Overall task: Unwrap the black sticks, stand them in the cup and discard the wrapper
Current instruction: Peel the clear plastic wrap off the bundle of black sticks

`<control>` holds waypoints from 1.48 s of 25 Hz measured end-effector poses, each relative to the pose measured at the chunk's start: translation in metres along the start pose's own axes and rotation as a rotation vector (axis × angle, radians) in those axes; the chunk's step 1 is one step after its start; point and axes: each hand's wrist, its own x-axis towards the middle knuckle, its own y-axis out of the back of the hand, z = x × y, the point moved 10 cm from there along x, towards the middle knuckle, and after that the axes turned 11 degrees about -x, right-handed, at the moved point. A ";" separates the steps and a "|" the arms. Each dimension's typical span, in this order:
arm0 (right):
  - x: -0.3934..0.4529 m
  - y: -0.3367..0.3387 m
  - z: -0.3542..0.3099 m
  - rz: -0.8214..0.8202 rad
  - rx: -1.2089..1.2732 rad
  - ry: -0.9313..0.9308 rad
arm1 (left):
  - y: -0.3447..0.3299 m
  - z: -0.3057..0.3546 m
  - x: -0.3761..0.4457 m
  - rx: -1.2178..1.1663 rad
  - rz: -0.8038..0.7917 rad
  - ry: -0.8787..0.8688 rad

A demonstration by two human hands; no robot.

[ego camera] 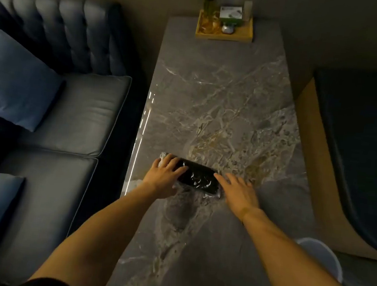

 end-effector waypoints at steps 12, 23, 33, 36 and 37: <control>0.029 -0.022 -0.014 0.103 -0.048 0.055 | -0.012 -0.003 0.026 0.054 0.134 -0.040; -0.035 -0.015 0.002 0.153 0.928 -0.141 | -0.022 0.010 -0.022 -0.347 -0.093 0.021; -0.131 0.018 -0.026 0.323 1.407 -0.232 | -0.034 0.094 -0.142 -1.324 -0.357 0.001; -0.150 0.023 -0.041 0.290 1.315 -0.190 | -0.031 0.115 -0.162 -1.392 -0.280 -0.051; -0.154 0.026 -0.047 0.268 1.270 -0.165 | -0.029 0.120 -0.164 -1.398 -0.232 -0.068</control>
